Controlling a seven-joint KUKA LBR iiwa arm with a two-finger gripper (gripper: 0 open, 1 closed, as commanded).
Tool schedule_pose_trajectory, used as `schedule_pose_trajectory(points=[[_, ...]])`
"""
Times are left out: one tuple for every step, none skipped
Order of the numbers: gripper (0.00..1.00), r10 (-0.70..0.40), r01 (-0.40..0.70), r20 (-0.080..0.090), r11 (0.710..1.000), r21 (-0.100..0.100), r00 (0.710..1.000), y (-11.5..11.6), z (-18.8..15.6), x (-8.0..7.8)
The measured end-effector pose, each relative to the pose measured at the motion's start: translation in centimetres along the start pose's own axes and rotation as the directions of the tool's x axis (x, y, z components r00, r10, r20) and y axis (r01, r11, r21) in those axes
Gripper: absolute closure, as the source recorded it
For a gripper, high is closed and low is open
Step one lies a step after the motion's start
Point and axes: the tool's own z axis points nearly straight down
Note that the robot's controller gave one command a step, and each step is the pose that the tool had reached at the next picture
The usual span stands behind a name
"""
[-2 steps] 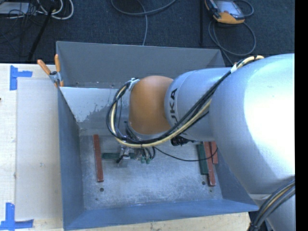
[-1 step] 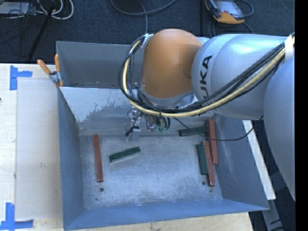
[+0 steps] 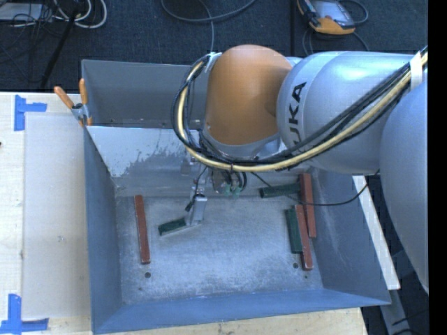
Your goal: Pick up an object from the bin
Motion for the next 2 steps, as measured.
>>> schedule_pose_trajectory(points=[[0.00,-0.104,0.104,-0.010,0.995,0.002,0.995,-2.5,12.7,0.6],[0.00,-0.098,0.098,-0.004,0.995,0.000,0.995,-2.3,14.6,-0.2]])
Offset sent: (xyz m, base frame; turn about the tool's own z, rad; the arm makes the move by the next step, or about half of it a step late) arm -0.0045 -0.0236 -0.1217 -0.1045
